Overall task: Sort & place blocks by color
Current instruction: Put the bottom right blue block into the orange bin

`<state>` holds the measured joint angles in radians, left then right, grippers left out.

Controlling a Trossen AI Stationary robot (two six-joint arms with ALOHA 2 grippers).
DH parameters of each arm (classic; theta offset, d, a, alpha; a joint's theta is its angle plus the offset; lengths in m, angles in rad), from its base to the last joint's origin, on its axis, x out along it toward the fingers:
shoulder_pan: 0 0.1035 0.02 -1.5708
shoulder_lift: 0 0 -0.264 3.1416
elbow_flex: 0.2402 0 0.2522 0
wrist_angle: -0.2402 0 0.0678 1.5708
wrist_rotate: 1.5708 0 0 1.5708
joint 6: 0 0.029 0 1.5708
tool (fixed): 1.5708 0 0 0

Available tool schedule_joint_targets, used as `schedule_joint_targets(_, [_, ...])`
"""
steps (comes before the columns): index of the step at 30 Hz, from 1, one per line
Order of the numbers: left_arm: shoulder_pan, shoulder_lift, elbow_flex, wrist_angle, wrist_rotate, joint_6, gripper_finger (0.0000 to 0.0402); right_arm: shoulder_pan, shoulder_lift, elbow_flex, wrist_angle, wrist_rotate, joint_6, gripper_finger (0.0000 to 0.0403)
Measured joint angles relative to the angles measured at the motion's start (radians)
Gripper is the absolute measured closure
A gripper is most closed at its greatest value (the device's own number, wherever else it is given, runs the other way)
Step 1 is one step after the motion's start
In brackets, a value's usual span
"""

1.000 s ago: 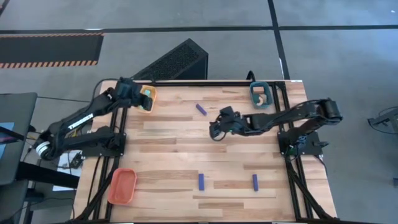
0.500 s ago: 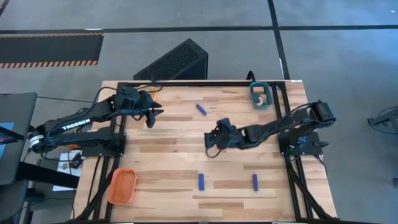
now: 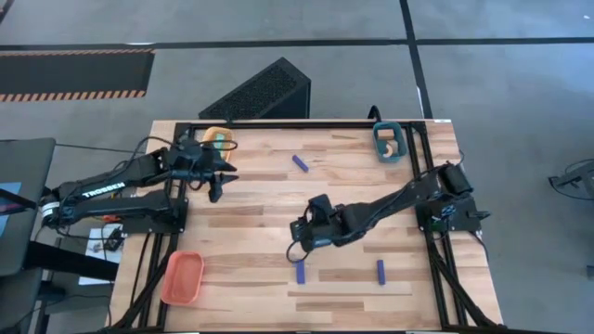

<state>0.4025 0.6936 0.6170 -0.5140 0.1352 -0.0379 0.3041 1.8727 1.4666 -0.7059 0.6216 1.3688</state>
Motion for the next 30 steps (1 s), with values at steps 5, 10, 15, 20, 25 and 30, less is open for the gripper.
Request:
schedule_joint_targets(5, [-0.038, -0.094, 0.0, -0.019, -0.069, -0.053, 0.0287, -0.044, 0.006, 0.05, 0.0, 0.009, -0.13, 0.0148])
schedule_joint_targets(10, [-0.056, -0.152, 0.0, 0.038, -0.123, -0.109, 0.0287, -0.112, 0.006, 0.054, 0.086, 0.014, -0.308, 0.0148])
schedule_joint_targets(15, [-0.097, -0.179, 0.0, 0.06, -0.125, -0.195, 0.0287, -0.175, -0.001, 0.054, 0.207, 0.0, -0.557, 0.0148])
schedule_joint_targets(20, [-0.201, -0.199, 0.0, 0.003, -0.188, -0.267, 0.0288, -0.209, -0.036, 0.083, 0.239, -0.005, -0.72, 0.0148])
schedule_joint_targets(25, [-0.332, -0.189, 0.0, -0.04, -0.318, -0.285, 0.0288, -0.185, -0.043, 0.083, 0.197, -0.003, -0.744, 0.0148])
schedule_joint_targets(30, [-0.409, -0.129, 0.0, -0.013, -0.407, -0.291, 0.0288, -0.103, -0.036, -0.016, 0.165, 0.011, -0.614, 0.0148])
